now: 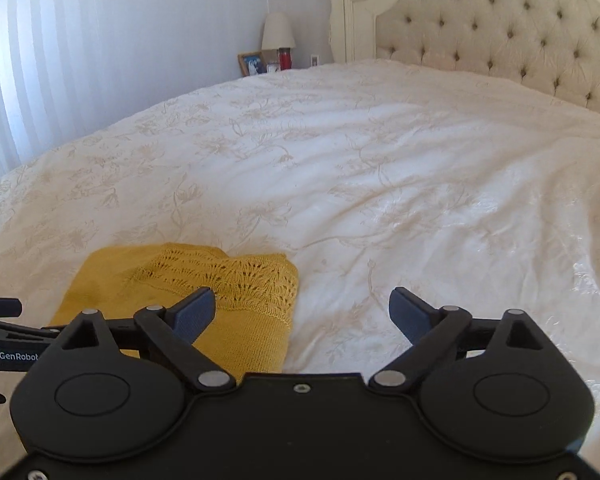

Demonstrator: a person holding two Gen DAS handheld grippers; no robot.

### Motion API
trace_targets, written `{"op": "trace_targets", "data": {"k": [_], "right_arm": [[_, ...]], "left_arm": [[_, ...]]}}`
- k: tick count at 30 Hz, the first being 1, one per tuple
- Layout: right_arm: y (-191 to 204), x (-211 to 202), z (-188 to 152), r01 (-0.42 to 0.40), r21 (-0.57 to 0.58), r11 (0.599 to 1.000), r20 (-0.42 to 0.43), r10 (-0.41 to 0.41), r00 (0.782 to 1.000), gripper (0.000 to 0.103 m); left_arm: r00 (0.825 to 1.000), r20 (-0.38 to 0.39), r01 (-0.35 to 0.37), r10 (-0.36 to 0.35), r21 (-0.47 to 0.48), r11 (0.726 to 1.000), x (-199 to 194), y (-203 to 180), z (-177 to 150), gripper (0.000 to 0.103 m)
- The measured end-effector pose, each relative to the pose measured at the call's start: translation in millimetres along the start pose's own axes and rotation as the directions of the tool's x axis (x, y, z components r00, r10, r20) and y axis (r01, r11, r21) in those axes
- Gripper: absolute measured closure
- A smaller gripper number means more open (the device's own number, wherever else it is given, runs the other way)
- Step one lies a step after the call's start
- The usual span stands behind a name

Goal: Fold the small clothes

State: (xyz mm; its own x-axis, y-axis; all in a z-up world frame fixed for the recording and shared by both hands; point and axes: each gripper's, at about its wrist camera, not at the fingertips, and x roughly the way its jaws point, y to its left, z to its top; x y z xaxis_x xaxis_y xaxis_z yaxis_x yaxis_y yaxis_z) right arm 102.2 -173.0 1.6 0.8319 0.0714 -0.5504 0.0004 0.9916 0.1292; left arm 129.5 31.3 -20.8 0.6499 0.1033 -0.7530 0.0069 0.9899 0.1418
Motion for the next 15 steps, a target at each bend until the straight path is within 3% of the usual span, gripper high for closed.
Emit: {"op": "trace_targets", "data": {"k": [2, 5, 15], "right_arm": [[-1.5, -15.7, -1.8, -0.013, 0.046, 0.999, 0.006, 0.012, 1.000, 0.002], [-3.3, -35.0, -5.5, -0.078, 0.058, 0.995, -0.003, 0.078, 0.997, 0.002], [9.9, -62.7, -29.4, -0.080, 0.006, 0.997, -0.143, 0.080, 0.987, 0.002]], "left_arm": [[1.000, -0.002, -0.011, 0.011, 0.025, 1.000, -12.8, -4.6, -5.3, 0.004], [1.000, 0.027, 0.005, -0.006, 0.019, 1.000, -34.5, -7.5, -16.2, 0.004], [0.995, 0.051, 0.089, -0.088, -0.021, 0.996, -84.3, -14.1, -42.5, 0.004]]}}
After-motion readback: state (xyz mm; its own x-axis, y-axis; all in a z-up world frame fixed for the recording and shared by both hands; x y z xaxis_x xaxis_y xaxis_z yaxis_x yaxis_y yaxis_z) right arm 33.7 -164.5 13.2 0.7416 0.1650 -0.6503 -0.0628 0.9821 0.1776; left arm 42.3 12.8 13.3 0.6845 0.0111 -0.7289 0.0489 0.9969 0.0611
